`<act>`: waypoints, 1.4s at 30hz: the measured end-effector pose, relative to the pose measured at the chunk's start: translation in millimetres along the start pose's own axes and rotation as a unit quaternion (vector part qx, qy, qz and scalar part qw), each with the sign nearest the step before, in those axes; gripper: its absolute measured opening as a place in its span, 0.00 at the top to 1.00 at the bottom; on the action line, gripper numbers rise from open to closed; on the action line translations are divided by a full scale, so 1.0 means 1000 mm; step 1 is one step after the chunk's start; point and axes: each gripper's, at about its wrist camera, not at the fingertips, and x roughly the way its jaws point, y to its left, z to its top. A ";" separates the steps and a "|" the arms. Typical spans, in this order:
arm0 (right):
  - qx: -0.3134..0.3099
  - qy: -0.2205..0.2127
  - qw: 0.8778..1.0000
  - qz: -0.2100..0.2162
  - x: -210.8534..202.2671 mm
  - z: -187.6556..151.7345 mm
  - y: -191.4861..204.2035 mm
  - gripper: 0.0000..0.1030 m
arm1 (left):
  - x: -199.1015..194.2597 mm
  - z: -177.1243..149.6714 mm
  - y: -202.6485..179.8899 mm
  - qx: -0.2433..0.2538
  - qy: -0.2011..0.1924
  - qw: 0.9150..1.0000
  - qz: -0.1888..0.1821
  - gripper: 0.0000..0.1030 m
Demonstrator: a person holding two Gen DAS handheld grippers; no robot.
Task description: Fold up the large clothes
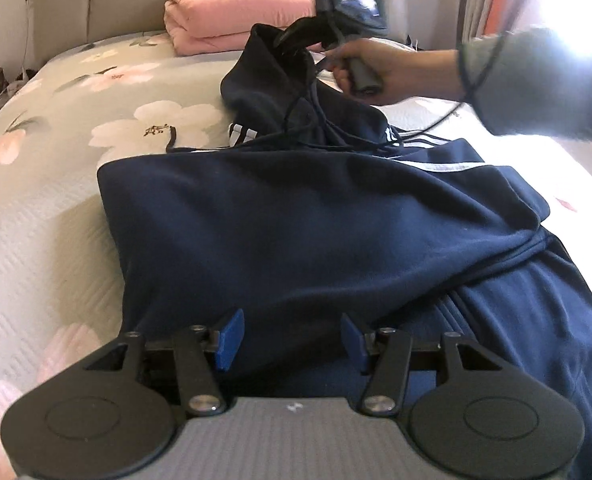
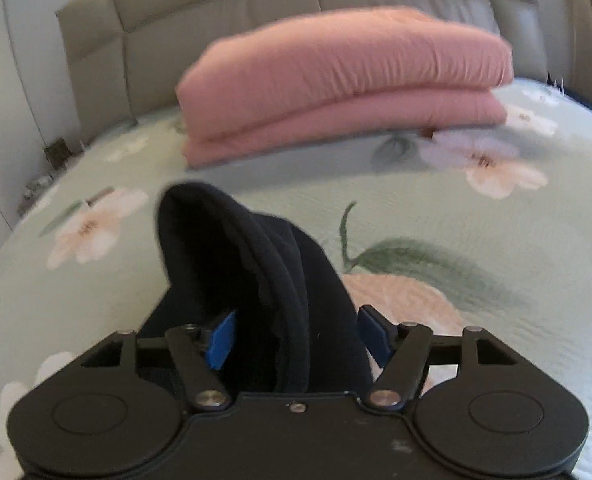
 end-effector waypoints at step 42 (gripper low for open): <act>0.005 0.067 0.991 0.115 -0.431 -0.267 -0.068 0.23 | -0.095 0.027 -0.021 -0.151 -0.052 0.986 -0.054 0.44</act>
